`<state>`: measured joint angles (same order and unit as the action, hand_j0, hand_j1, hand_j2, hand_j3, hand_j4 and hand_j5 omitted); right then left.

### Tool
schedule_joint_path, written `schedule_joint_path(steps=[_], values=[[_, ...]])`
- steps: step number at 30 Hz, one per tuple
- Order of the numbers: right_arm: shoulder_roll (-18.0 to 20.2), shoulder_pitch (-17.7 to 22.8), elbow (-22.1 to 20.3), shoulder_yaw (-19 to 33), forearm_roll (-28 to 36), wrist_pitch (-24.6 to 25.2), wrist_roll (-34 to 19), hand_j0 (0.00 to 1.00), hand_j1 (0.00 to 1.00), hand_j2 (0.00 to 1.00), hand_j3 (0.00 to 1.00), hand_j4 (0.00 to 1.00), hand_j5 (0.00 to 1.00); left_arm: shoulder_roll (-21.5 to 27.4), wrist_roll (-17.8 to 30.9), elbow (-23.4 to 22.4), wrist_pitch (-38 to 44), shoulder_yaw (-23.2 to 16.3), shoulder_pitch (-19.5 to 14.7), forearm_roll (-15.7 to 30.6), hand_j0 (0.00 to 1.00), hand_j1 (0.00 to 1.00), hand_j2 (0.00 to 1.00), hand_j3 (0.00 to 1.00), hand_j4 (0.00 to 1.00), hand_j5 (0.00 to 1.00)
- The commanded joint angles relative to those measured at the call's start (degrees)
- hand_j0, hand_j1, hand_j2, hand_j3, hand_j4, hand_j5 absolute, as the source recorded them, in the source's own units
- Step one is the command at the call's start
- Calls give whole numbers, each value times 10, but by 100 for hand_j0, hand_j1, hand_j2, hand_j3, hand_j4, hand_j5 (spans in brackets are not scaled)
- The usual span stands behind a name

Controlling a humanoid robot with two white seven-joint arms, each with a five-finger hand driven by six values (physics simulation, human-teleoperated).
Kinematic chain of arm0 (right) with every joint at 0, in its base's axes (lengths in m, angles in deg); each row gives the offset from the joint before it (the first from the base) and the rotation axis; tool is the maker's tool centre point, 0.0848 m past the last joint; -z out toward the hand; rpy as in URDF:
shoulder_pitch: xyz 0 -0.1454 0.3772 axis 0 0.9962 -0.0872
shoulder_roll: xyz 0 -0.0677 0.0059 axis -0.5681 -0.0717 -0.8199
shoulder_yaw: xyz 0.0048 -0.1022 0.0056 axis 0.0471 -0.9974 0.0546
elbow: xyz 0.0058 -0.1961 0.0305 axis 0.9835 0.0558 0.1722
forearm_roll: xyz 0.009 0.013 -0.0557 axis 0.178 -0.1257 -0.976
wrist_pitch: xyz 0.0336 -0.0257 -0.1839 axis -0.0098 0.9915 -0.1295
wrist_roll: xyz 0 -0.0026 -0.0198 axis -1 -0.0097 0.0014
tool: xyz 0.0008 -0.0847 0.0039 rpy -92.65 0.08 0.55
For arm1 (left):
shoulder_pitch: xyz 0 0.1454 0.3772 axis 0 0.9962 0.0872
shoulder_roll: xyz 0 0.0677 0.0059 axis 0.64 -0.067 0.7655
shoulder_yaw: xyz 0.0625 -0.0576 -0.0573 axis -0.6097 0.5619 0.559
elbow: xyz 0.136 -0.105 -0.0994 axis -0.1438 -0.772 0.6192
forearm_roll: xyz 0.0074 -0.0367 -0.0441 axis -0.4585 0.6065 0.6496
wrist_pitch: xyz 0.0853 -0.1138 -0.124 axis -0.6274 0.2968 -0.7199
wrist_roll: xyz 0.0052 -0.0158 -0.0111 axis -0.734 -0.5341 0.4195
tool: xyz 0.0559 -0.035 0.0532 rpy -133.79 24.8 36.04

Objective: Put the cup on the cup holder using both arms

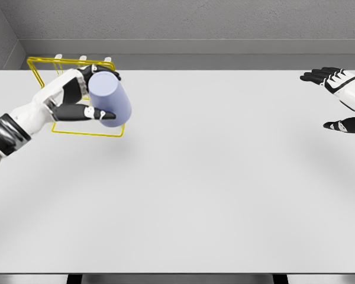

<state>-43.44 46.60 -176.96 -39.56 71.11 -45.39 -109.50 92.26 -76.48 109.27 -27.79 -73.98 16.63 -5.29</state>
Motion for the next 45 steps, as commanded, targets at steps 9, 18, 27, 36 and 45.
schedule_joint_path(steps=[9,18,27,36,45], values=[[1,0,-1,0,4,1,0,100,100,100,100,100,100,16,0,-9,-1,13,-4,15,62,62,62,62,62,62],[1,0,-3,0,4,1,0,100,100,100,100,100,100,27,0,-15,-2,22,-4,25,62,62,62,62,62,62],[1,1,-5,-1,4,1,0,100,100,100,100,100,100,27,0,-41,-1,25,-4,28,63,63,63,63,63,63],[1,1,-8,-1,5,1,1,100,100,100,100,100,100,27,0,-46,-1,26,-4,35,63,63,63,63,63,63],[1,1,-8,-1,5,1,1,100,100,100,100,100,100,18,0,-53,-1,26,-5,35,64,64,64,64,64,64]])
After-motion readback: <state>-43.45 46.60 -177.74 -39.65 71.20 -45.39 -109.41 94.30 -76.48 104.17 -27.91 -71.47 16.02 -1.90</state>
